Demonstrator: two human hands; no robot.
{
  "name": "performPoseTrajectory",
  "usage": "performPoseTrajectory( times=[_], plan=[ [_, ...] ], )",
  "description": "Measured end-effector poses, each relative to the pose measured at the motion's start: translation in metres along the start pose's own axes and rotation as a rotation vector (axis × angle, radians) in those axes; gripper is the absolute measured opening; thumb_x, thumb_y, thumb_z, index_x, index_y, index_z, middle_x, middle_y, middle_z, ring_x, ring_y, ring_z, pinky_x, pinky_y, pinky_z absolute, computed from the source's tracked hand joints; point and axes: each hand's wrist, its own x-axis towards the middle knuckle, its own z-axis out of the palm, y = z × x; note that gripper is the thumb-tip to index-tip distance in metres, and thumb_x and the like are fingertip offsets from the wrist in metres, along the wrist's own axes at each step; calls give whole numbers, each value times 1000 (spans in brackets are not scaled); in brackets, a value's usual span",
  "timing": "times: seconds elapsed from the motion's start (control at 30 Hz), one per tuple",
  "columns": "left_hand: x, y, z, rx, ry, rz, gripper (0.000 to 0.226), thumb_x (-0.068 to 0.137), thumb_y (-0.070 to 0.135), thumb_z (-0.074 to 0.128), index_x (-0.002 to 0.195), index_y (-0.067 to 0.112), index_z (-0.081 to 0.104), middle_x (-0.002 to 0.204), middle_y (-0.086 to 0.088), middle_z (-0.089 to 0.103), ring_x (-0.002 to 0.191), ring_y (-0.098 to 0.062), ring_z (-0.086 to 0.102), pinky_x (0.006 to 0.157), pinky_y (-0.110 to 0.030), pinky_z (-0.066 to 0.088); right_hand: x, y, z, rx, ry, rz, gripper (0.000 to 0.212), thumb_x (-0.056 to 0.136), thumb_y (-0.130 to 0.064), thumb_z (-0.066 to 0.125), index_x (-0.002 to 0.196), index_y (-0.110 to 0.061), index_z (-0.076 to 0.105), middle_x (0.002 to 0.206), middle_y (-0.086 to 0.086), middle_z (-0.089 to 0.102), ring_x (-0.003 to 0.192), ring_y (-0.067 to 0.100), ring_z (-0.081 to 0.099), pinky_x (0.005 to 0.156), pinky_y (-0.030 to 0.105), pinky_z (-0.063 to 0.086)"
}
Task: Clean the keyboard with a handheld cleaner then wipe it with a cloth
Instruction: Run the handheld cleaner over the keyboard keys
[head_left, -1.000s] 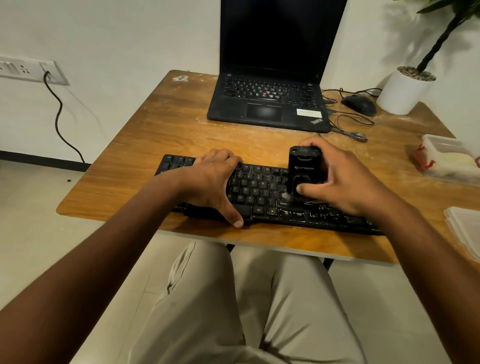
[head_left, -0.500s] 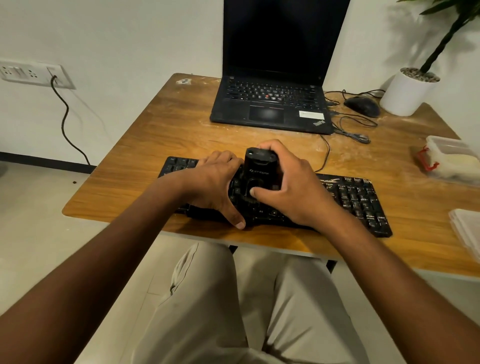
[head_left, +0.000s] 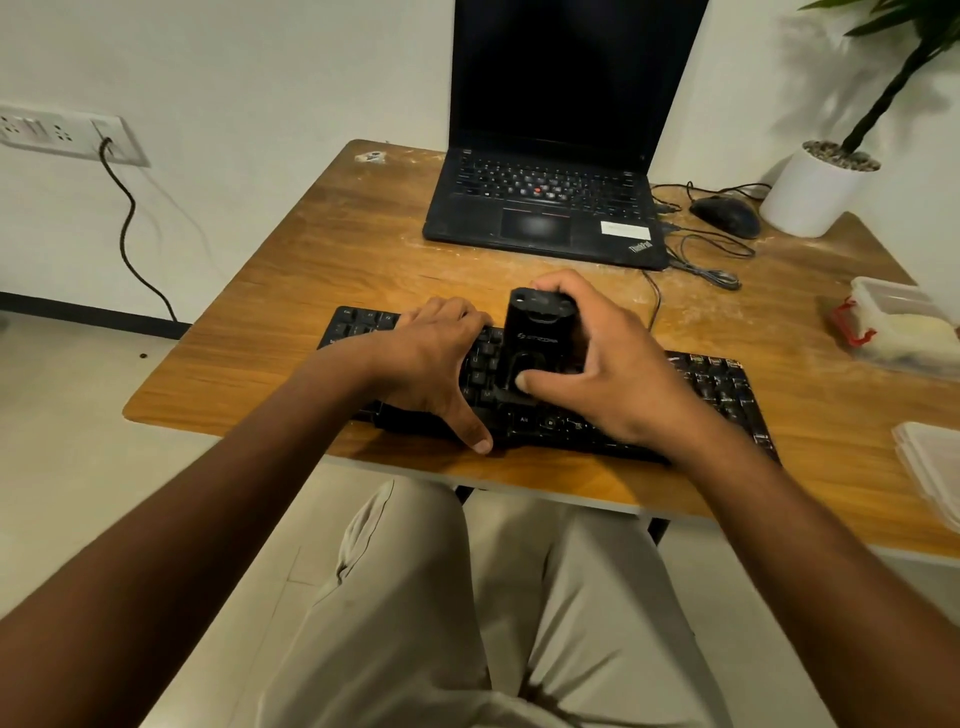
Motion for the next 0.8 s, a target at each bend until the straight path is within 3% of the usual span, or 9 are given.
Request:
performPoseTrajectory(
  times=[0.13, 0.27, 0.33, 0.43, 0.53, 0.63, 0.8],
  plan=[
    [0, -1, 1, -8, -3, 4, 134, 47, 73, 88, 154, 29, 20, 148, 6, 27, 140, -18, 20, 121, -48, 22, -3, 9, -3, -54, -38, 18, 60, 82, -16, 82, 126, -37, 46, 105, -11, 67, 91, 4, 66, 73, 29, 60],
    [2, -2, 1, -5, -8, 0, 137, 45, 75, 87, 155, 28, 20, 151, 6, 25, 141, -19, 20, 122, -49, 21, -22, 22, -39, -214, -110, 97, 63, 82, -16, 82, 125, -42, 45, 107, -15, 64, 87, -1, 63, 63, 17, 54],
    [1, -2, 1, -4, -10, -2, 138, 45, 75, 86, 156, 28, 19, 152, 6, 25, 142, -20, 20, 122, -50, 20, -27, 23, -51, -234, -97, 129, 62, 81, -14, 82, 123, -43, 46, 107, -15, 64, 85, 0, 64, 67, 22, 56],
    [0, 0, 0, -2, -12, -5, 138, 46, 74, 87, 157, 27, 18, 152, 5, 24, 143, -20, 19, 123, -50, 19, -25, 19, -47, -152, -1, 100, 60, 80, -15, 83, 121, -41, 48, 104, -14, 66, 81, 0, 65, 68, 25, 58],
    [0, 2, -1, 4, -18, -8, 138, 48, 72, 88, 158, 27, 16, 154, 4, 22, 145, -21, 17, 123, -49, 17, -16, 11, -22, -16, 57, 53, 62, 80, -15, 84, 124, -39, 47, 106, -19, 63, 91, -1, 65, 71, 19, 58],
    [-1, 3, -2, 2, -24, -13, 139, 49, 70, 88, 159, 27, 15, 155, 4, 22, 145, -21, 16, 123, -48, 17, -11, 13, -7, 9, 8, 21, 59, 81, -15, 83, 123, -38, 47, 103, -14, 66, 89, 0, 66, 66, 21, 56],
    [1, 1, -1, -4, -18, -12, 137, 47, 71, 88, 157, 29, 17, 153, 5, 23, 143, -20, 18, 122, -48, 18, -27, 25, -42, -195, -87, 100, 62, 81, -15, 82, 123, -42, 46, 102, -10, 66, 81, 0, 66, 59, 17, 51]
  ],
)
